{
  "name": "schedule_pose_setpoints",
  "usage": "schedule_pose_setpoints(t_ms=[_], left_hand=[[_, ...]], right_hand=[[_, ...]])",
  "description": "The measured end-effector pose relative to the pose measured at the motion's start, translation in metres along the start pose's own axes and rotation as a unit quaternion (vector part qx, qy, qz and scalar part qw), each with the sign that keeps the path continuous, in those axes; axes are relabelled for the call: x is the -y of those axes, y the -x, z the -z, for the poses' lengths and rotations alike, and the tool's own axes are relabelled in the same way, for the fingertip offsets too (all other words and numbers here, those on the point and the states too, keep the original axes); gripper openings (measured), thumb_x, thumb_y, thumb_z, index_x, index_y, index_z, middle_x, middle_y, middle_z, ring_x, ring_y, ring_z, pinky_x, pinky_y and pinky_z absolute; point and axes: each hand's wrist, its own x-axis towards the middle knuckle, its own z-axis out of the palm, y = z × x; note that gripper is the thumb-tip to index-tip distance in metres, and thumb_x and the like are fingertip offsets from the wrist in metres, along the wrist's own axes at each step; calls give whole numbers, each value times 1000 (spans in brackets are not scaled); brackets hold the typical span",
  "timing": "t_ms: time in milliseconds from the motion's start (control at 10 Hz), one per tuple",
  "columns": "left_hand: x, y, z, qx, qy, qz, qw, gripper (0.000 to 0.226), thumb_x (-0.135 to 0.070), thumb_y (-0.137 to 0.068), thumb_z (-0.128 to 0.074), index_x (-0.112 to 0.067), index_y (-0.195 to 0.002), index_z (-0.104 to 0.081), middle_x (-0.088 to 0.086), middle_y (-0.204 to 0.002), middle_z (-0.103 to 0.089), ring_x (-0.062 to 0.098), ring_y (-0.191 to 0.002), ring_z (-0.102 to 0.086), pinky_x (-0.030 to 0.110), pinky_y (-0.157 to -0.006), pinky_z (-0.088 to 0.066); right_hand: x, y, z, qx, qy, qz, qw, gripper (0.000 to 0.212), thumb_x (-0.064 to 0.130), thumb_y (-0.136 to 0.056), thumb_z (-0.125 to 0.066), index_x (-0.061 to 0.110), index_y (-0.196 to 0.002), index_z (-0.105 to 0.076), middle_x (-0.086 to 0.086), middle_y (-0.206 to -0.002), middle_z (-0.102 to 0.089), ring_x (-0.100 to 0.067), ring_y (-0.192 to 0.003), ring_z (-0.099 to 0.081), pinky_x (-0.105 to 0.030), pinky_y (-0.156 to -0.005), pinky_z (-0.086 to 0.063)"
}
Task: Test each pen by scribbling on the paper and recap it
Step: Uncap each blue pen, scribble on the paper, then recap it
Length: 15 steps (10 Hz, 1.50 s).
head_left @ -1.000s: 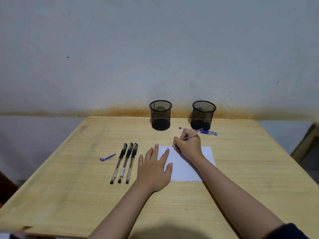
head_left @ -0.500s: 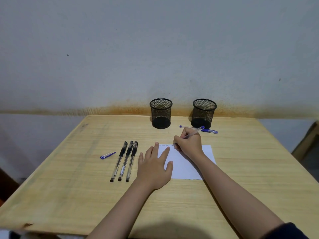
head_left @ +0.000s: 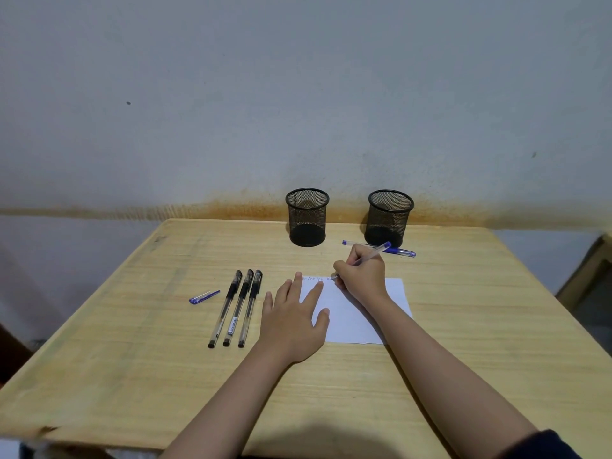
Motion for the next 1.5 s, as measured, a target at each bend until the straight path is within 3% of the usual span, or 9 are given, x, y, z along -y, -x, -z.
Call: schedule_pose_setpoints(t_ms=[200,600,900,1100,1200,1300,1500], left_hand=[[0,0,-1,0,1,1,1000,56,-50,-94,-23,-40,-147,-8,-2,-159,8,21,-146,6,48,-116,4],[-1,1,1,4,-6,0,1000,56,-49,-95,-23,-39,-147,-7,-1,-160,7,22,-146,6,48,-116,3],[-1,2,1,2,-2,2,1000,55,-49,-95,-23,-39,-147,-9,-1,-160,6,21,-146,5,48,-116,3],[-1,1,1,-1,-4,-1,1000,55,-49,-95,-23,-39,-147,-9,-1,-160,5,21,-146,4,48,-116,2],[-1,1,1,2,-1,1,1000,55,-49,-95,-23,-39,-147,-9,-1,-160,5,21,-146,5,48,-116,3],[-1,1,1,4,1,2,1000,55,-49,-95,-23,-39,-147,-9,-1,-160,6,21,-146,5,47,-116,3],[1,0,5,-14,55,2,998,57,-49,-94,-33,-32,-147,-20,2,-159,-6,22,-146,-3,46,-117,-4]], right_hand=[[-4,-2,3,-35,-20,13,999,31,-2,-76,-65,9,-58,-43,-17,-60,-51,-30,-59,-68,-24,-42,-48],[-4,-1,3,-22,-24,21,999,30,-4,-76,-63,8,-59,-42,-14,-56,-50,-29,-55,-68,-22,-38,-47],[-7,-3,0,-31,-1,29,999,30,-1,-72,-65,10,-57,-42,-19,-59,-51,-36,-63,-66,-42,-54,-55],[-5,-4,0,-22,-9,11,1000,33,-4,-73,-65,10,-56,-41,-9,-55,-48,-30,-56,-64,-32,-50,-53],[-5,-4,1,-29,-12,12,999,35,-5,-73,-64,12,-54,-40,-10,-55,-47,-34,-59,-63,-38,-55,-55],[-5,-5,2,-32,-24,2,999,38,-6,-73,-63,13,-52,-37,-6,-52,-42,-28,-53,-57,-35,-54,-52],[-2,-4,3,-33,-70,-34,996,26,4,-81,-65,9,-63,-48,-14,-60,-58,-16,-47,-66,-27,-47,-56]])
